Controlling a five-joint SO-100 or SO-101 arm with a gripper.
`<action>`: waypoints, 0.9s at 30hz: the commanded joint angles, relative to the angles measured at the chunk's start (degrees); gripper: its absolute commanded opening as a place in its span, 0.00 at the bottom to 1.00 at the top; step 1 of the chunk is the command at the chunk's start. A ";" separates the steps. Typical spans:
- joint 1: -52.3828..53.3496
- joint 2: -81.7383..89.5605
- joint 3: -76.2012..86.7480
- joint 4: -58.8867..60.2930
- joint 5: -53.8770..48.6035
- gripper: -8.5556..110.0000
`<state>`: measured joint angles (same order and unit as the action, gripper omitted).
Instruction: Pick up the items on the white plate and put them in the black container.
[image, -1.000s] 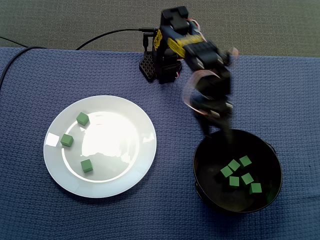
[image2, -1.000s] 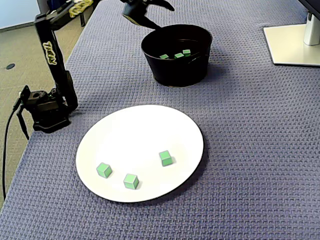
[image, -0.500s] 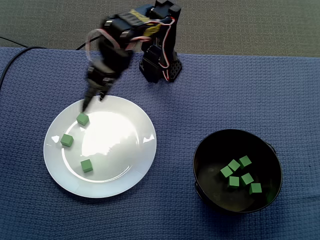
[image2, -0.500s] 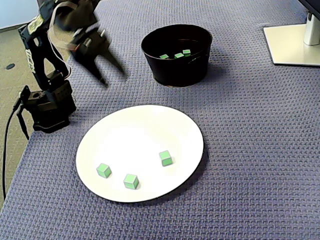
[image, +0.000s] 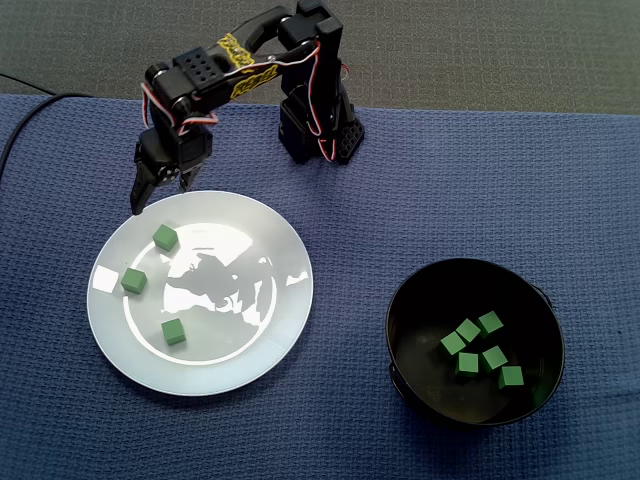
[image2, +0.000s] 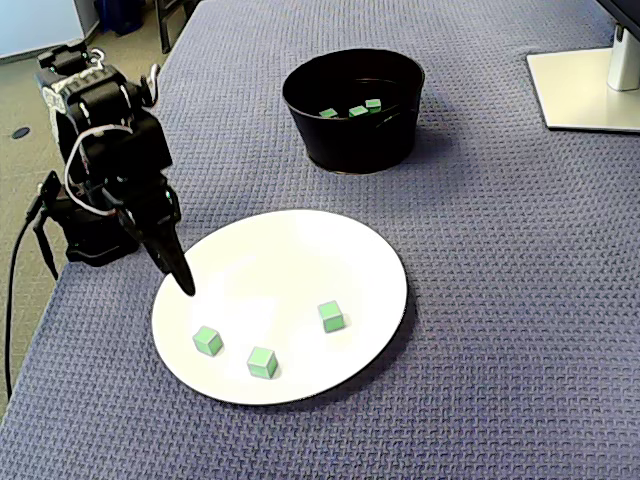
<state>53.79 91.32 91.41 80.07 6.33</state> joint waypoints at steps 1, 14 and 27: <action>2.02 -1.76 0.09 -2.90 -2.02 0.33; 0.53 -10.90 -4.92 -5.27 -10.46 0.32; -1.14 -13.18 -6.86 -4.22 -28.13 0.31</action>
<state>53.70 77.61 87.28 75.59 -18.90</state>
